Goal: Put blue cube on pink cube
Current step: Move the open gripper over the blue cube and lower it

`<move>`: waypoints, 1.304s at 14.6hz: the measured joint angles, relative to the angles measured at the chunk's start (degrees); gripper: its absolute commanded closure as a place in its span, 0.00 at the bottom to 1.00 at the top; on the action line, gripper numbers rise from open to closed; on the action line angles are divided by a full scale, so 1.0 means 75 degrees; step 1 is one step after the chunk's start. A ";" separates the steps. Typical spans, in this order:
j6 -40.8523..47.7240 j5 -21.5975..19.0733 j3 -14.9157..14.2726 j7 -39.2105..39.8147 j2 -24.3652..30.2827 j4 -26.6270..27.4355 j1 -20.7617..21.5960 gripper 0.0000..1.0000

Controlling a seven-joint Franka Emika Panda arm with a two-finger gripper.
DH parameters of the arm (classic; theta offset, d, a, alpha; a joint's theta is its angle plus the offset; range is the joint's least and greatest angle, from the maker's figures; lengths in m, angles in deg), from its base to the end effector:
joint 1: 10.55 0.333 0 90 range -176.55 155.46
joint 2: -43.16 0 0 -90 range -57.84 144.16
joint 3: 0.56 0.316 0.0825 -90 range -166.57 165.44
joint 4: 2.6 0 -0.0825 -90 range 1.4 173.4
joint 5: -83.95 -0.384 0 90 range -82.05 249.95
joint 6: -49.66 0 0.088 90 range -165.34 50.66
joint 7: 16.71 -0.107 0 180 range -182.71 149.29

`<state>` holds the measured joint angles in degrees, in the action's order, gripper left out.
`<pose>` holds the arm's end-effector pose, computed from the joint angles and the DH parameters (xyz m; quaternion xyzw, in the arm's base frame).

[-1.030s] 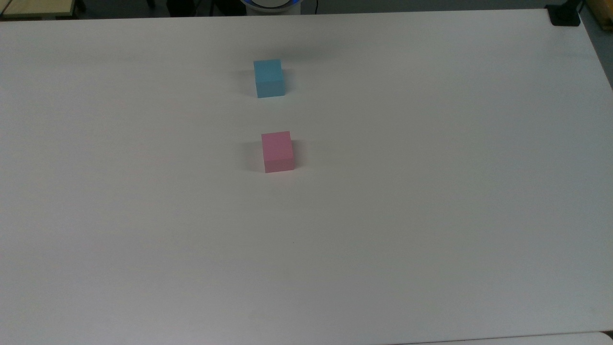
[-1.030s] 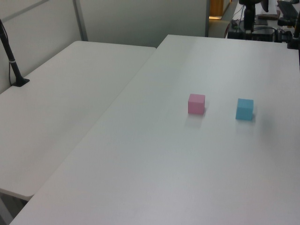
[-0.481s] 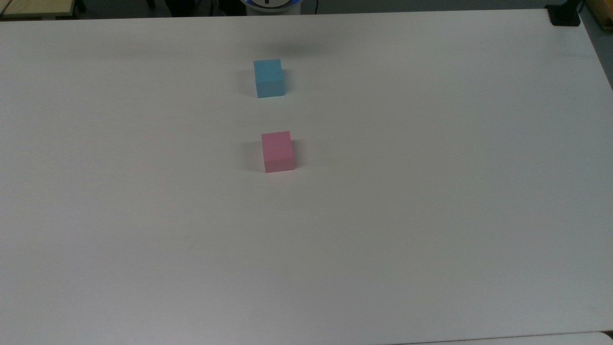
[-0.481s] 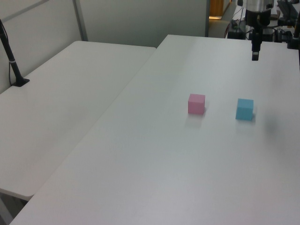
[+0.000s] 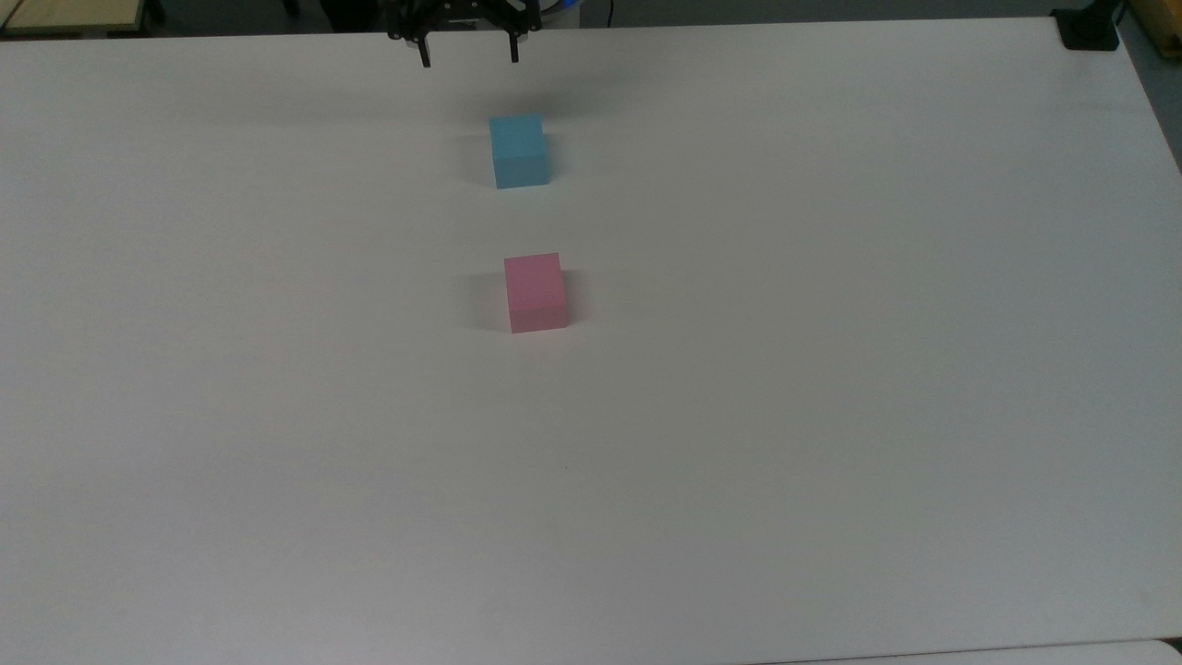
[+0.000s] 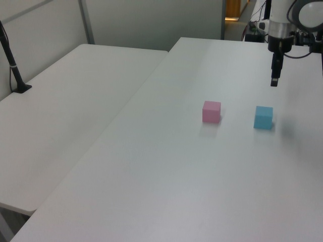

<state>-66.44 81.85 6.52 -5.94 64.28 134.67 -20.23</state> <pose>0.4322 -0.0157 0.4540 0.9982 0.0590 -0.0022 0.0055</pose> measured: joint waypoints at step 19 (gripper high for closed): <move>-0.2163 0.0019 0.0819 -0.0160 -0.1380 0.0930 0.0017 0.04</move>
<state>-82.66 81.99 12.66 -7.14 53.92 141.65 -20.10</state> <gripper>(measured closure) 0.040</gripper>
